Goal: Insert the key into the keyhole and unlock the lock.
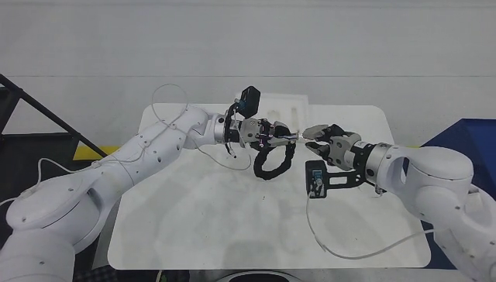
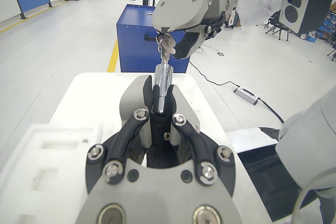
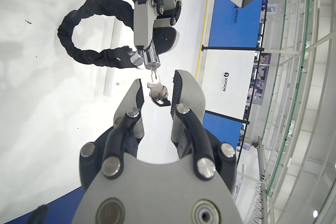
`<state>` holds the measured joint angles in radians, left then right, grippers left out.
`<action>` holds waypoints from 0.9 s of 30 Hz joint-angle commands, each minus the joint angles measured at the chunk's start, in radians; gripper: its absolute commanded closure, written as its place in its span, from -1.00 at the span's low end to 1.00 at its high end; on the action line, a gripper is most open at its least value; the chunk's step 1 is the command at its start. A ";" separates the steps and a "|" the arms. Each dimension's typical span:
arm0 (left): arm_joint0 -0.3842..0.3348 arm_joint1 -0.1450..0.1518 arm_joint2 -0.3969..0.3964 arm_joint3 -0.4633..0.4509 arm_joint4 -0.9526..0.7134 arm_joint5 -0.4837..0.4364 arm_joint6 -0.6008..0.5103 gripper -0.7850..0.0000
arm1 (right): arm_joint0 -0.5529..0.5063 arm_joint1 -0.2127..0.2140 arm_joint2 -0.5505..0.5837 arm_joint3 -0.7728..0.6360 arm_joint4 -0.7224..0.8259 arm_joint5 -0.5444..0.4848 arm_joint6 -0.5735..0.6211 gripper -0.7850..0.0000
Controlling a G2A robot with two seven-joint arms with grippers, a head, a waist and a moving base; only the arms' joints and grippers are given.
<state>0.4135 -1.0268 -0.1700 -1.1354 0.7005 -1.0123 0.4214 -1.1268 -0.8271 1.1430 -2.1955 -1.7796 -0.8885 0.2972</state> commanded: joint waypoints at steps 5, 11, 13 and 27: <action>-0.001 0.003 0.000 -0.008 0.001 0.000 0.002 1.00 | 0.002 -0.004 -0.003 0.005 0.002 0.003 -0.008 0.84; -0.002 0.005 0.000 -0.011 0.005 0.000 0.006 1.00 | -0.004 -0.010 0.009 0.035 0.067 0.032 -0.028 1.00; -0.002 0.005 0.000 -0.013 0.010 0.000 0.009 1.00 | -0.010 -0.012 0.020 0.052 0.116 0.043 -0.038 1.00; -0.002 0.001 0.000 -0.008 0.082 0.000 0.066 1.00 | -0.048 -0.025 0.079 0.183 0.604 0.085 0.053 1.00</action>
<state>0.4118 -1.0254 -0.1700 -1.1443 0.7746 -1.0123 0.4802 -1.1702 -0.8506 1.2218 -2.0278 -1.2397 -0.8107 0.3404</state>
